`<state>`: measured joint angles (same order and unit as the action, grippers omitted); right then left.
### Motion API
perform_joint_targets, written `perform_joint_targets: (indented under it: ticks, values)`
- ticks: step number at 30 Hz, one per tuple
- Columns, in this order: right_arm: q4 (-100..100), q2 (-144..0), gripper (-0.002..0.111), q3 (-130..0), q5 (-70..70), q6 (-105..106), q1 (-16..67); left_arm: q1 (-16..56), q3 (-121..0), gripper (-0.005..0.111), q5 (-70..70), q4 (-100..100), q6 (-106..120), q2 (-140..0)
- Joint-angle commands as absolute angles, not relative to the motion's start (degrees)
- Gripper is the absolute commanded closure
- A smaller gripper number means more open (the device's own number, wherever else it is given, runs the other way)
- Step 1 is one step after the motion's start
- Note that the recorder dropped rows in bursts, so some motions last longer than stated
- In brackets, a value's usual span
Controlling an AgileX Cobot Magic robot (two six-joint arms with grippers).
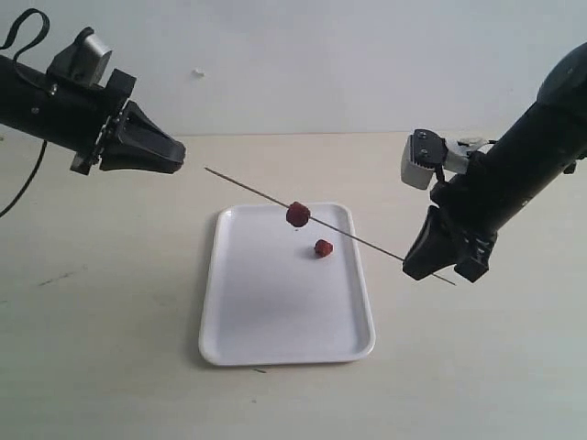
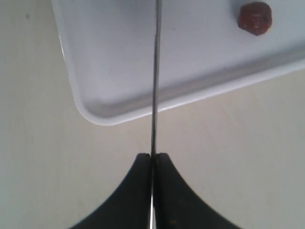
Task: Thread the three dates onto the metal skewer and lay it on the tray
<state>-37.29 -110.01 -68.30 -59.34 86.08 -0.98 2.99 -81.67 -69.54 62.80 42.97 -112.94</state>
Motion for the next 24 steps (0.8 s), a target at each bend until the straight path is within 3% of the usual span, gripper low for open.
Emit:
perform_joint_targets:
  ticks: [1, 24]
  values:
    - [-39.94, -109.96, 0.108, -68.25, -60.47, 88.47, -1.32, 2.92, -81.55, 0.097, -69.96, 65.71, 44.74, -113.87]
    - [-41.6, -109.96, 0.108, -68.25, -61.98, 90.8, -1.32, 2.92, -81.55, 0.097, -69.96, 66.48, 45.45, -113.96]
